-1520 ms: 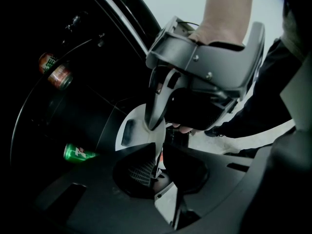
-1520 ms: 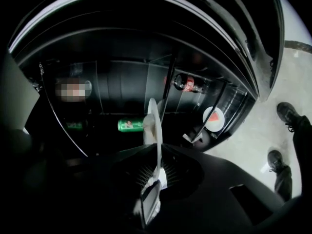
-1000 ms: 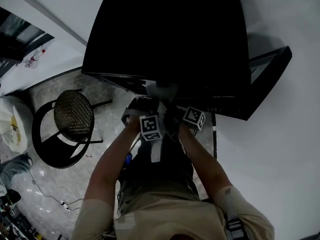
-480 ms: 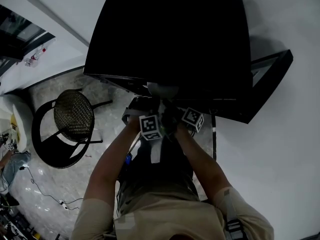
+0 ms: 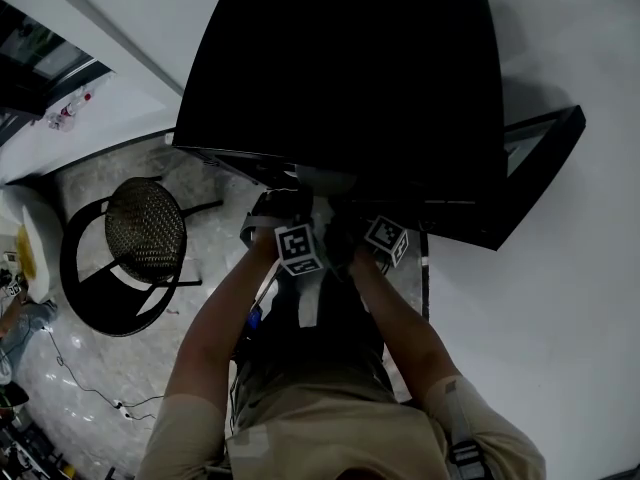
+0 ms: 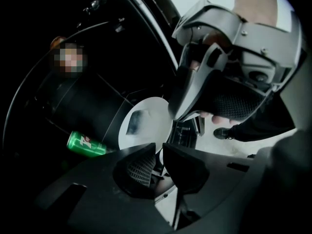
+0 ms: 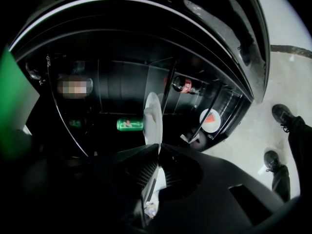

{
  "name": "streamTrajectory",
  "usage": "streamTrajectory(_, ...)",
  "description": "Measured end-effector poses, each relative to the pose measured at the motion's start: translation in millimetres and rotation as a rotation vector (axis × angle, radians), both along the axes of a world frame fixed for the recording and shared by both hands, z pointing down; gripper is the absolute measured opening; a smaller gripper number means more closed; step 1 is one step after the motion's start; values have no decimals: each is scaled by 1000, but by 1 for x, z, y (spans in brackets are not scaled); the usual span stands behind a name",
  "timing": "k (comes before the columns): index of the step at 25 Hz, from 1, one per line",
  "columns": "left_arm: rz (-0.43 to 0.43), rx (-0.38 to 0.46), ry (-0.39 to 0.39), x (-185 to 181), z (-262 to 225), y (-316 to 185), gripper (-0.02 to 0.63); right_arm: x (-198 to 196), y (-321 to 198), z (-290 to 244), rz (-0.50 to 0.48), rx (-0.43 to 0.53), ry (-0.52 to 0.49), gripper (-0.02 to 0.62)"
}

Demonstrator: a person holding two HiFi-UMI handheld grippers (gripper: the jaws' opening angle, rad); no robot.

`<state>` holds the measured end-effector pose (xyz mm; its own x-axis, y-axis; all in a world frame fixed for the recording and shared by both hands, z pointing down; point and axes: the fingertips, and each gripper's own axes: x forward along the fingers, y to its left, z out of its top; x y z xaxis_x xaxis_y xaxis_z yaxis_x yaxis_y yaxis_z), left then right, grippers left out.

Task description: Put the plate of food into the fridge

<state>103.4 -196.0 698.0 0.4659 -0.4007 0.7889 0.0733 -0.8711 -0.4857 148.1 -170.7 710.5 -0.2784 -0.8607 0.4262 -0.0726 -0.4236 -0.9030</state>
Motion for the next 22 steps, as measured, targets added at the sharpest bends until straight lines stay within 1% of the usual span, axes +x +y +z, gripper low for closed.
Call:
streamTrajectory(4,-19,11,3,-1,0,-7,46,-2,0,-3,-37,12,1,31)
streamTrajectory(8,-21,13,9,1,0,-11,44,-14,9,-8,-120,34,24,31)
streamTrajectory(11,-21,12,17,4,0,-13,44,-24,22,-3,-206,18,60,31)
streamTrajectory(16,-27,18,23,8,0,-20,44,-36,36,1,-349,-11,150,31)
streamTrajectory(22,-32,15,35,13,0,-23,43,-40,46,3,-426,-29,190,31)
